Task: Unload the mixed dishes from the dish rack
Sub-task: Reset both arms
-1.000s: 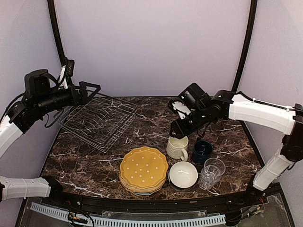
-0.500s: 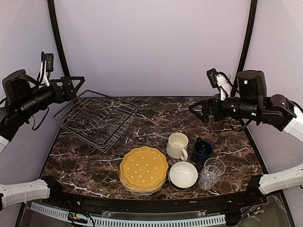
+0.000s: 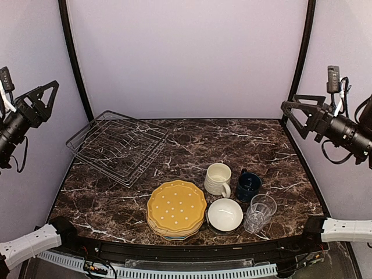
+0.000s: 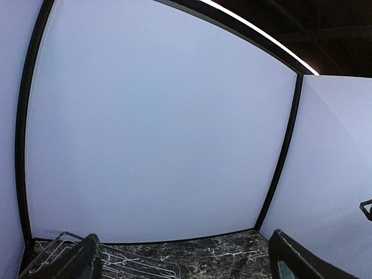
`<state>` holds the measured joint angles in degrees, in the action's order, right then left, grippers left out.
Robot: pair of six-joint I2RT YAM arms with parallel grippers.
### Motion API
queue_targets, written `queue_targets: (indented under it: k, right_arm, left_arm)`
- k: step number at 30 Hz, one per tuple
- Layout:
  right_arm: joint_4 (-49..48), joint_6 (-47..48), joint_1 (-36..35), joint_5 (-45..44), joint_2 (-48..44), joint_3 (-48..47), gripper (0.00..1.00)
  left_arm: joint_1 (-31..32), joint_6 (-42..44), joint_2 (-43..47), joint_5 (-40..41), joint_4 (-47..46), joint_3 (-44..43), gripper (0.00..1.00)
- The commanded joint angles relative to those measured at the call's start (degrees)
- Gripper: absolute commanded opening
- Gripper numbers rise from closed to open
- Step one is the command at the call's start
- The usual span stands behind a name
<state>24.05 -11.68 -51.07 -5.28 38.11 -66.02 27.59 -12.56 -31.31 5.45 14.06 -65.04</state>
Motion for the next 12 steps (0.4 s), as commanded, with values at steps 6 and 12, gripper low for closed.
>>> queue_targets:
  k: [6,12]
  right_arm:
    - [-5.3,1.8,-0.4,-1.3,-0.8,1.9,0.99]
    - [-4.6,1.1,-0.4,-4.0,-1.1,2.5,0.99]
  left_arm:
    - [-0.1,2.4,2.1,4.6,-3.5,1.8,0.99]
    - [-0.1,2.1,2.1,4.6,-3.9,2.3,0.99]
